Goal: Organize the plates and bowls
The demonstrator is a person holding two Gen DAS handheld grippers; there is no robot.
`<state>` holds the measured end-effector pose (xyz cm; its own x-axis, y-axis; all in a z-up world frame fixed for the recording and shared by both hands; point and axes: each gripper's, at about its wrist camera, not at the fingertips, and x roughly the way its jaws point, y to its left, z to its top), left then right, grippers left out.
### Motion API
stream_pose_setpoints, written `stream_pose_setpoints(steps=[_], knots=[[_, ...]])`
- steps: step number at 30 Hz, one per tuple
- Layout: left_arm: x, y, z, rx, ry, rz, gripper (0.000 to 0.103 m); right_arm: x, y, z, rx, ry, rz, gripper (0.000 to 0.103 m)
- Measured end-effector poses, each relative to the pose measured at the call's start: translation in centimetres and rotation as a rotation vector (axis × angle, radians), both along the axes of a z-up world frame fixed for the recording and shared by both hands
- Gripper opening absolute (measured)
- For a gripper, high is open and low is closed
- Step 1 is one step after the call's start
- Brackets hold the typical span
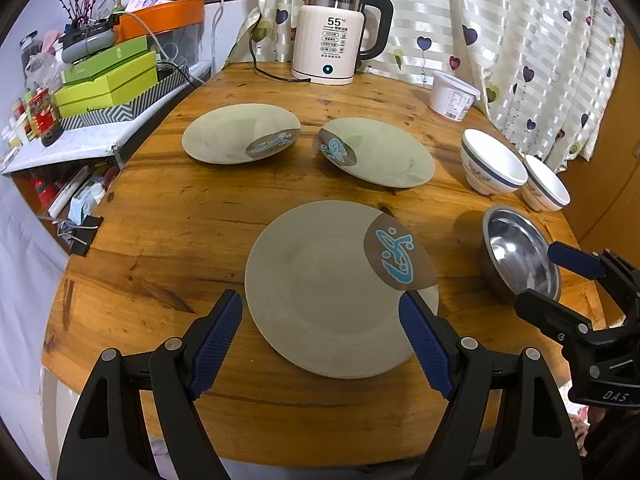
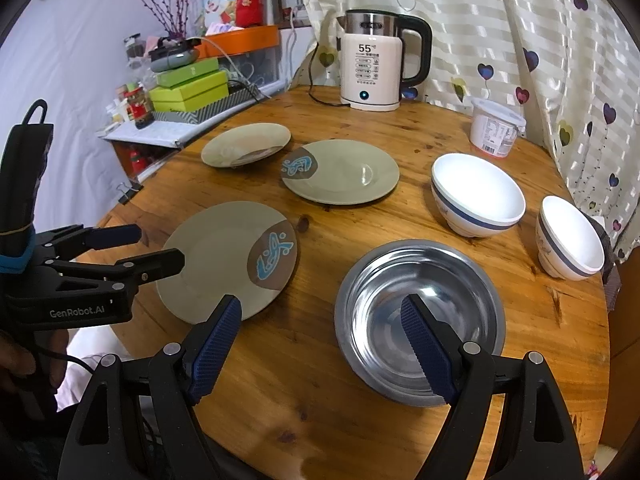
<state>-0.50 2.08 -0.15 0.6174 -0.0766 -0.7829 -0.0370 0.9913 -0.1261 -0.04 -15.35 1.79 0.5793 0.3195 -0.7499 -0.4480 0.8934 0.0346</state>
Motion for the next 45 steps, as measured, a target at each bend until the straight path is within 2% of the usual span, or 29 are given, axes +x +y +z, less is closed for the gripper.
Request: stream_pose_setpoints(steps=[15, 34, 39, 45], knots=[[0.7, 1.1, -0.1, -0.003, 0.001, 0.016, 0.081, 1.4, 1.1, 0.8, -0.009, 0.016, 0.016, 0.083], [3.3, 6.6, 0.7, -0.018, -0.03, 0.121, 0.081, 6.3, 5.2, 2.6, 0.007, 0.037, 0.106, 0.082], [4.4, 8.6, 1.1, -0.029, -0.047, 0.159, 0.081, 8.7, 6.6, 3.2, 0.02, 0.062, 0.126, 0.079], [5.7, 10.7, 1.0, -0.039, -0.053, 0.201, 0.081, 11.8, 7.9, 3.2, 0.049, 0.104, 0.133, 0.067]])
